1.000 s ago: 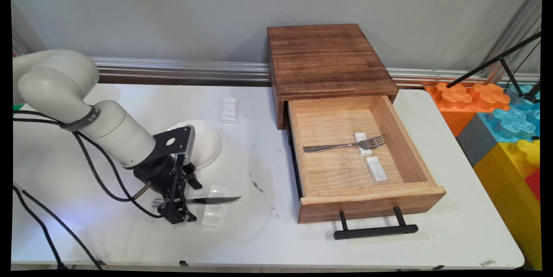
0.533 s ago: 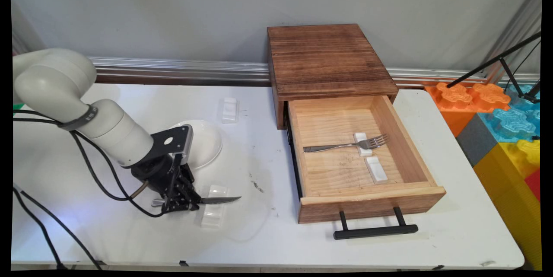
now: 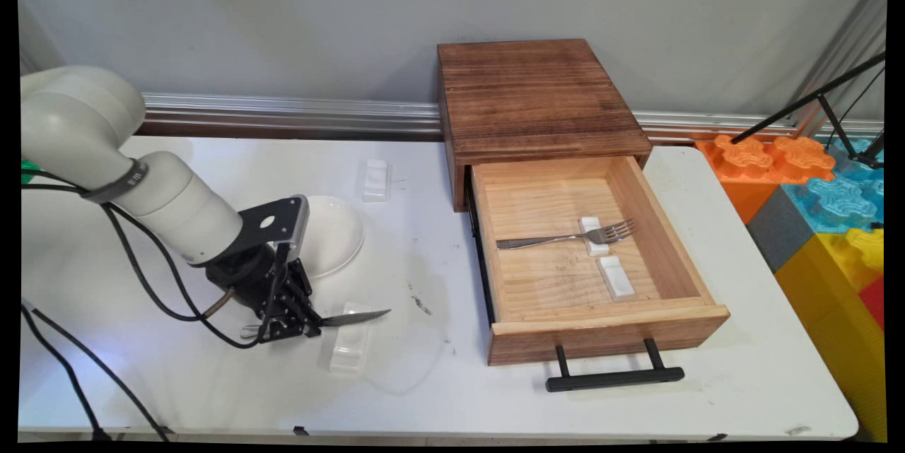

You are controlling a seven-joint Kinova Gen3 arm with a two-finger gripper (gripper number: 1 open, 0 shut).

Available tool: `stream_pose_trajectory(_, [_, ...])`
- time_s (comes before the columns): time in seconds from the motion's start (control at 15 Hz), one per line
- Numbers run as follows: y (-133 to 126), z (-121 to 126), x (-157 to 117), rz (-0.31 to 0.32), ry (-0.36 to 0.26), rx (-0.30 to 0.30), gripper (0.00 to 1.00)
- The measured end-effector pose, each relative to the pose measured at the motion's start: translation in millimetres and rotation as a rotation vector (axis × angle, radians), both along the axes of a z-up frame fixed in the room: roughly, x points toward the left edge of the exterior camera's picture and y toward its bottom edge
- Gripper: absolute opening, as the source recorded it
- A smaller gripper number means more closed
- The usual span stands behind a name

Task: Place the picked object into the drawer

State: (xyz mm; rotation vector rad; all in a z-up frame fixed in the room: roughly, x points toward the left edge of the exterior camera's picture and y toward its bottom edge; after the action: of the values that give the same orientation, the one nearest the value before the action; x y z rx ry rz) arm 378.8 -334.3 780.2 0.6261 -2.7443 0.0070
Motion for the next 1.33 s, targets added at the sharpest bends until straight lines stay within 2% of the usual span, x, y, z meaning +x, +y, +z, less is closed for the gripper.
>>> stream_pose_trajectory(0.6, [-3.7, 44.8, -5.1, 0.004, 0.012, -0.002, 0.00])
stream_pose_trajectory(1.33, [-29.2, 106.1, -37.8, 0.009, 0.039, -0.016, 0.00])
